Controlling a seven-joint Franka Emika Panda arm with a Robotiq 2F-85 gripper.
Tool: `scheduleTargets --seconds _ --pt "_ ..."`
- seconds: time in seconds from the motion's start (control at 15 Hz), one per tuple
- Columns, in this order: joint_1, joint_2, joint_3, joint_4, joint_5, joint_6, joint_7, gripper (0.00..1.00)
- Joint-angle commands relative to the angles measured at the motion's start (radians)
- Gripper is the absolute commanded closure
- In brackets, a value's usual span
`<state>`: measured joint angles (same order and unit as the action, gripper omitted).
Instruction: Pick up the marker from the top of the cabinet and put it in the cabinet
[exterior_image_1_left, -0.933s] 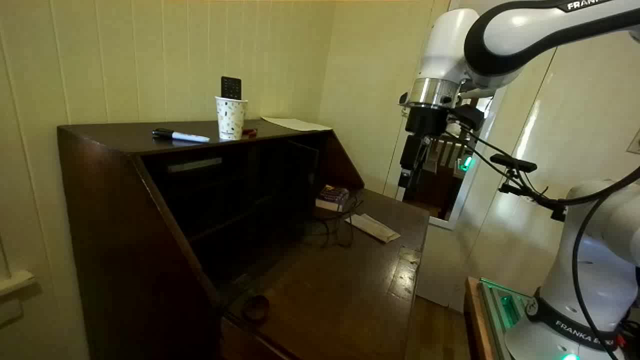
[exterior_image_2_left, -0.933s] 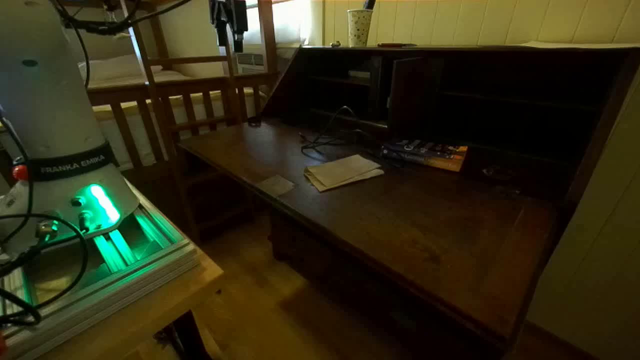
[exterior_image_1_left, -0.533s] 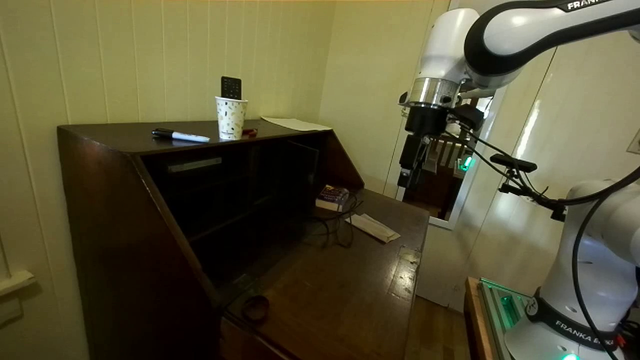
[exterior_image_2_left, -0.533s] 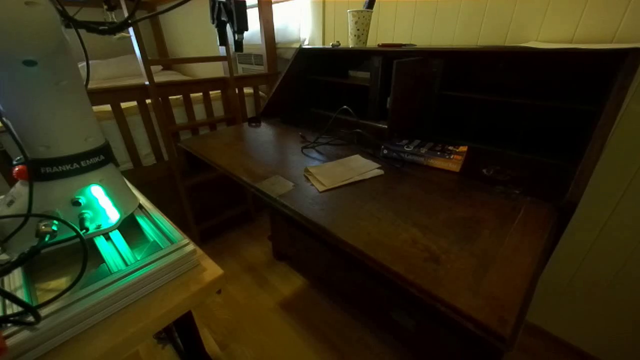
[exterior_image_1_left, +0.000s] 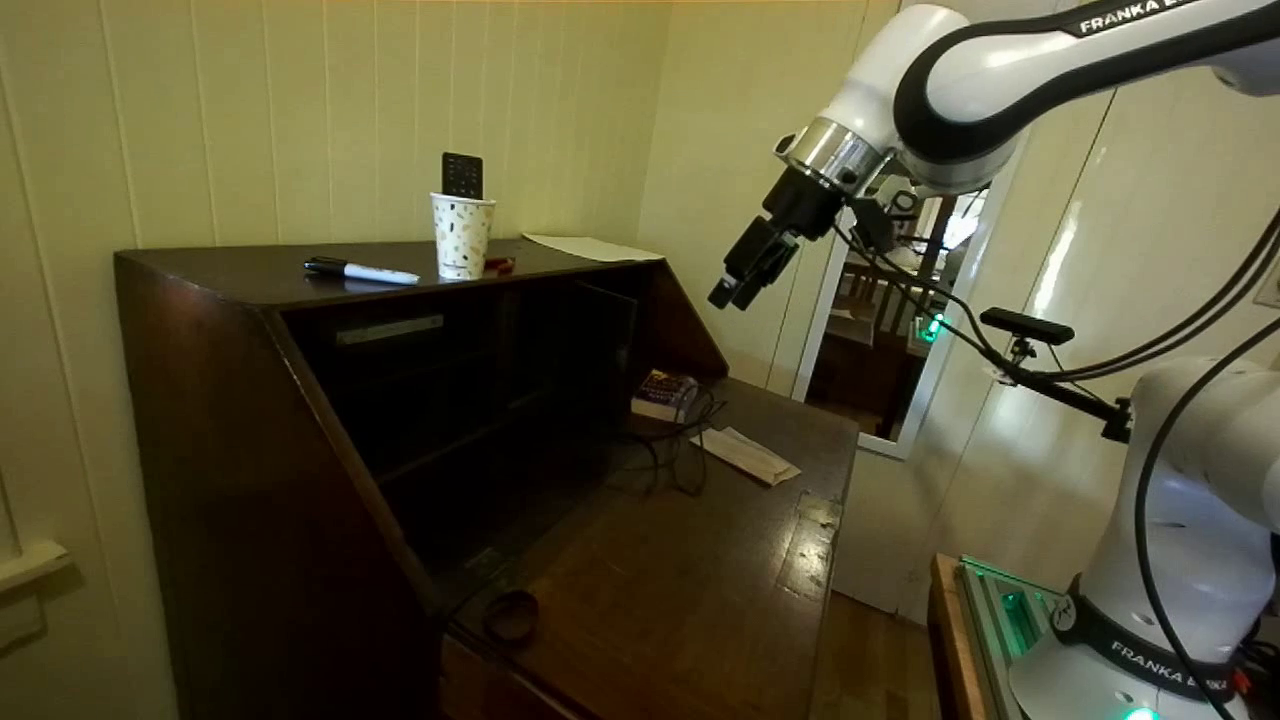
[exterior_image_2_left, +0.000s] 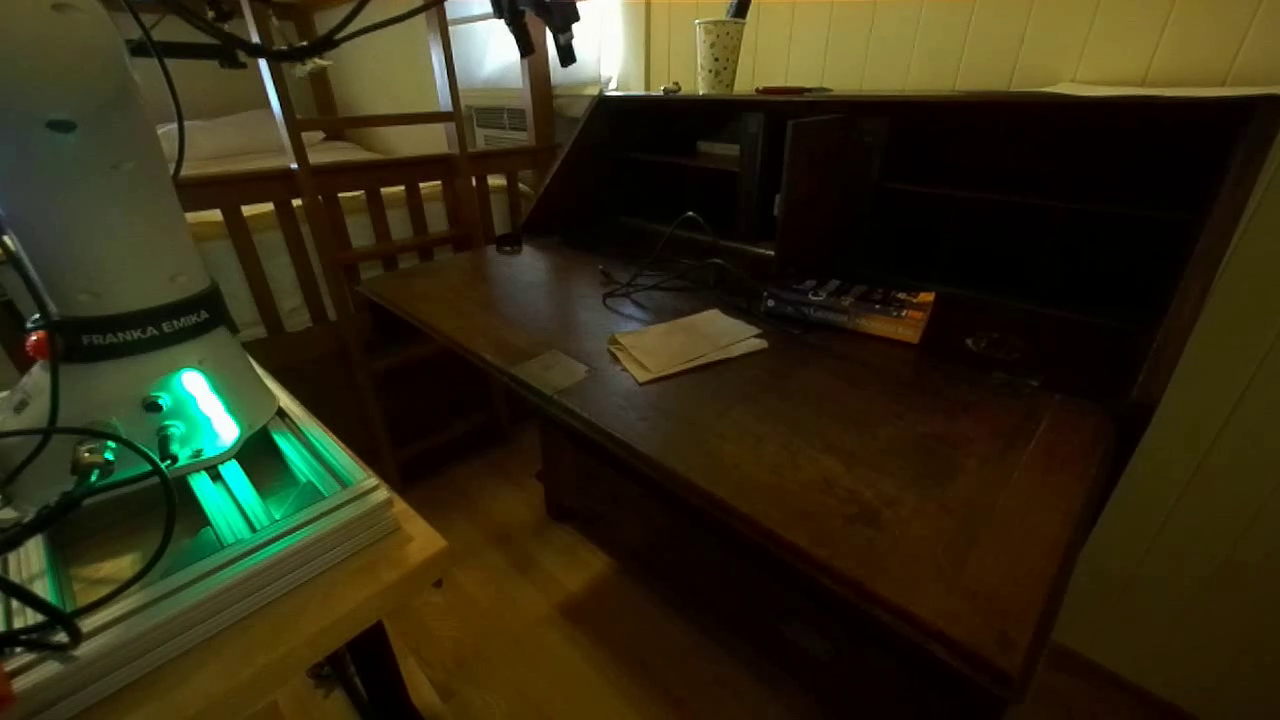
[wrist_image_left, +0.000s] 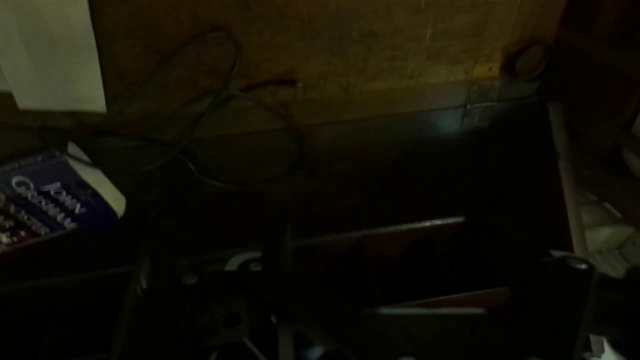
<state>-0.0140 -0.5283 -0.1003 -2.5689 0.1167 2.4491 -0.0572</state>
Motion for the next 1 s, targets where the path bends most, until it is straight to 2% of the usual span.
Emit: scheduleTargets --seconds 0.0,0.27,0.33,0.4,0.53,0.73,0.8,0.93 --pt "0.085 0.142 -0.061 0.134 0.040 0.030 -0.198 0.00" --pt "0.140 0.261 -0.090 0.293 0.060 -0.029 -0.393 0.00" --pt "0.132 0.281 -0.088 0.320 0.066 -0.035 -0.395 0.00" --pt "0.104 0.216 -0.054 0.232 0.036 0.005 -0.332 0.00" --pt "0.100 0.259 -0.052 0.284 0.042 -0.007 -0.357 0.00" --pt "0.099 0.277 -0.052 0.301 0.043 -0.011 -0.366 0.00" --pt "0.115 0.271 -0.063 0.294 0.099 0.009 -0.401 0.00" --pt "0.154 0.306 -0.076 0.301 0.234 0.150 -0.454 0.00"
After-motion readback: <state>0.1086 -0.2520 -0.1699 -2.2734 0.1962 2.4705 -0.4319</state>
